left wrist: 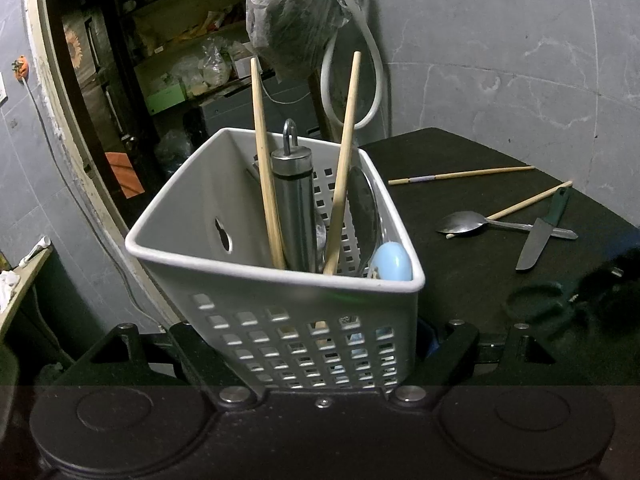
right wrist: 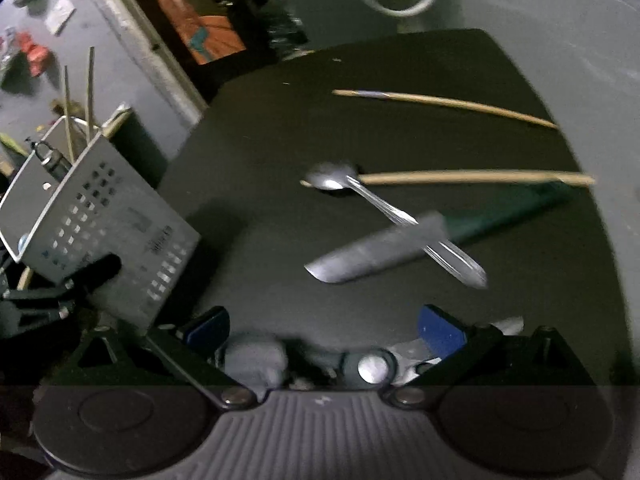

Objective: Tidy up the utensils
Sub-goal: 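Raise the green-handled scissors off the table with the right gripper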

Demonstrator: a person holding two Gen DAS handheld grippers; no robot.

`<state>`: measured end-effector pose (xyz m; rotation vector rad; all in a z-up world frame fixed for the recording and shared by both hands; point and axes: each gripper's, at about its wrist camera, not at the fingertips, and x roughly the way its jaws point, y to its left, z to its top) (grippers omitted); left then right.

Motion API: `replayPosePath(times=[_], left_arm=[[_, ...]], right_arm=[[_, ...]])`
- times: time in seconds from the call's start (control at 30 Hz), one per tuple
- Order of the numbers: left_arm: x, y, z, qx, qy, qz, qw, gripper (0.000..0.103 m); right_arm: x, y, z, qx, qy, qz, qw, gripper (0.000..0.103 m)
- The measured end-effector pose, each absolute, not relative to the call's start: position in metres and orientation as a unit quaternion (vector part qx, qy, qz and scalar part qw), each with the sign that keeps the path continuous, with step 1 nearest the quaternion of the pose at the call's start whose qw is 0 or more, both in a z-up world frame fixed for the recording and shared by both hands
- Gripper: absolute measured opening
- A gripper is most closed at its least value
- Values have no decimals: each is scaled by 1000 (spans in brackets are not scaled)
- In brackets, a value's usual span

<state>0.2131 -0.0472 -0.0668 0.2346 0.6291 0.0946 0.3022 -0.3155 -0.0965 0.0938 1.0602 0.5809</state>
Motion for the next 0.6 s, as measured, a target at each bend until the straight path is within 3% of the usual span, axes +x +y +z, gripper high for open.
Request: replayPosePath(times=[0.4,0.6], left_arm=[[213,-42,-67,119,308,40,943,85],[213,-42,-66,119,307,41,943,85]], right_arm=[[256,-331,-91,41,494,226,838,101],[263,-287,-69,-52,443,257,858,99]])
